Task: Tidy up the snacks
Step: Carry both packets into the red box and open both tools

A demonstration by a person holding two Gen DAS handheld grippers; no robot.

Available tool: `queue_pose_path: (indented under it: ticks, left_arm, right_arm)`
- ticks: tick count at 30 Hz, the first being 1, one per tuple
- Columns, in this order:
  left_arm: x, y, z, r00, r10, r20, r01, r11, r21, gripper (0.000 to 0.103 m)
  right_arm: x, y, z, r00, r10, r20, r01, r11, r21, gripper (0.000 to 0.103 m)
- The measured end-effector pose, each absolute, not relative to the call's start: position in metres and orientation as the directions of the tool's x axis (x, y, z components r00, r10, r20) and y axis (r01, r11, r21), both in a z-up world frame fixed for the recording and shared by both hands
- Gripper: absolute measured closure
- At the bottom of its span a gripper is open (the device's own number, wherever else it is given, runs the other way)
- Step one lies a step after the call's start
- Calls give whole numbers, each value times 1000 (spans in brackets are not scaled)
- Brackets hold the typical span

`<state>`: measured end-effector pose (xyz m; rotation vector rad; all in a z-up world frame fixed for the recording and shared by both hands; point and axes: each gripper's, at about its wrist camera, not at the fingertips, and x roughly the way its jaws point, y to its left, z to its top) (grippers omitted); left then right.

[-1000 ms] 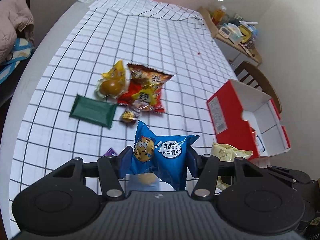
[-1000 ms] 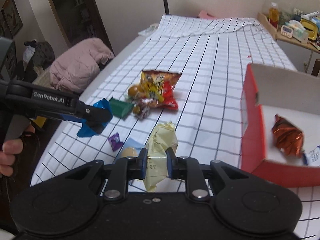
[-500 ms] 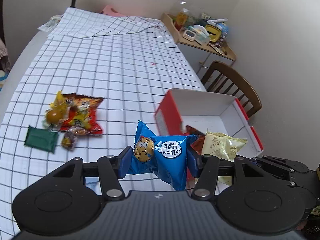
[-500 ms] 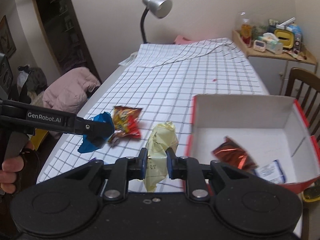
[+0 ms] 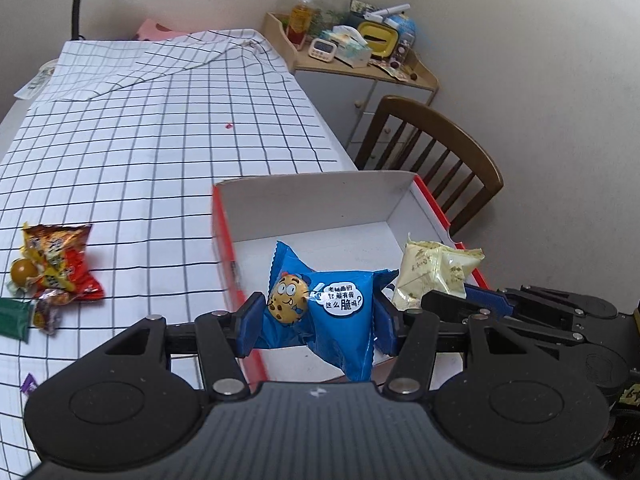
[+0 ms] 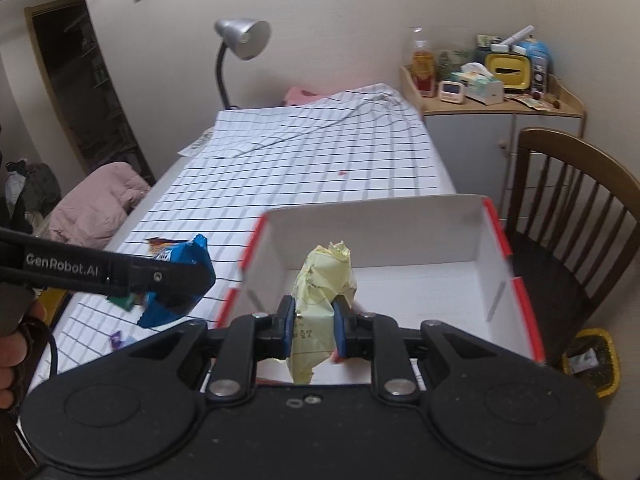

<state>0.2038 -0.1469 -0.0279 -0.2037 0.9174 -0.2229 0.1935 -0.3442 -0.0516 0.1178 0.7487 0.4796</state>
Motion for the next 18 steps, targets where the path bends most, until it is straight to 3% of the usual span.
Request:
queue_pose_path:
  ticks: [18]
  left_arm:
    - [261,-205,-96,462,-141,-875,45,990,-135,48]
  right_arm:
    - [264,-374,-121,553,397,-732,-297,915,272,85]
